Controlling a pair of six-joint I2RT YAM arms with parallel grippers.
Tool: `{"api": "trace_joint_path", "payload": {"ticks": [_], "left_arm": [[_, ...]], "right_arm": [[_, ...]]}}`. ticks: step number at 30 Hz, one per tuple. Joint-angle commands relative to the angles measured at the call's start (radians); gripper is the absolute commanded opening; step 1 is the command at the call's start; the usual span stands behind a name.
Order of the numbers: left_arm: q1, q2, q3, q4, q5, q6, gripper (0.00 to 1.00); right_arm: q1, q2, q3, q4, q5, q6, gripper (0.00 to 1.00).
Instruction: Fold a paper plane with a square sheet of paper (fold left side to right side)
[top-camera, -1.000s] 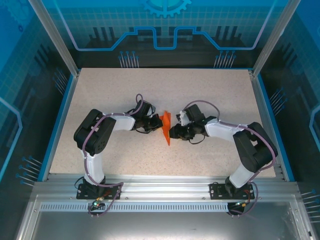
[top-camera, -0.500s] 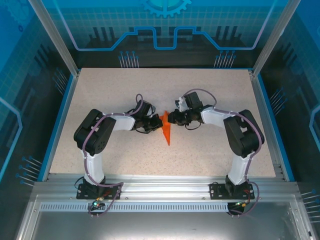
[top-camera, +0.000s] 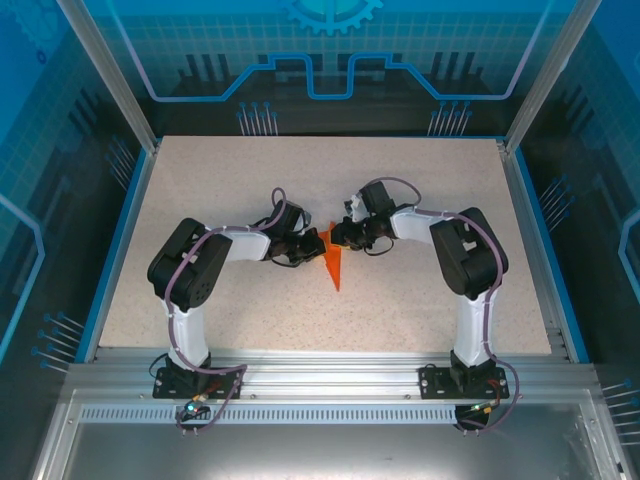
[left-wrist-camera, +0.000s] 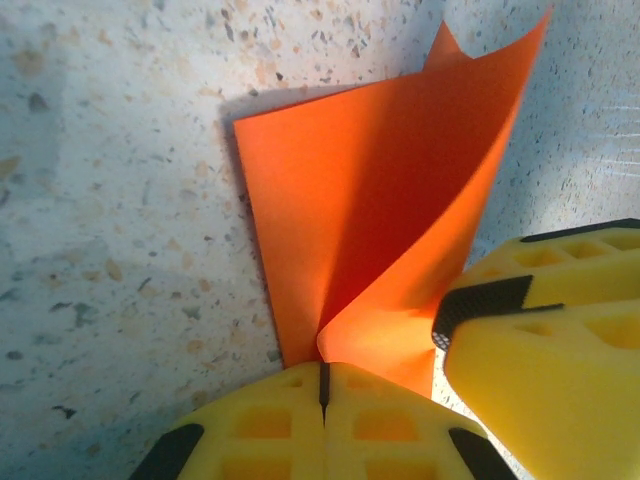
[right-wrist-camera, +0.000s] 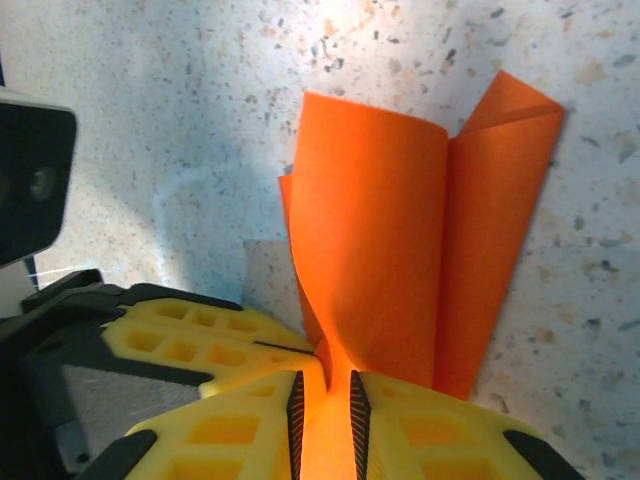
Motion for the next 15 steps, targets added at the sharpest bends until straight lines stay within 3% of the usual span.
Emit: {"api": "trace_joint_path", "payload": {"ticks": [1, 10, 15], "left_arm": [[0.027, 0.052, -0.01, -0.094, -0.092, 0.03, 0.0], [0.027, 0.024, -0.011, -0.106, -0.093, 0.044, 0.01], [0.027, -0.08, -0.041, -0.103, -0.078, 0.065, 0.19]], "right_arm": [[0.013, 0.034, 0.031, -0.07, 0.032, -0.019, 0.22], [0.011, 0.071, 0.051, -0.169, 0.149, -0.003, 0.22], [0.013, 0.075, 0.049, -0.186, 0.166, -0.001, 0.22]]}}
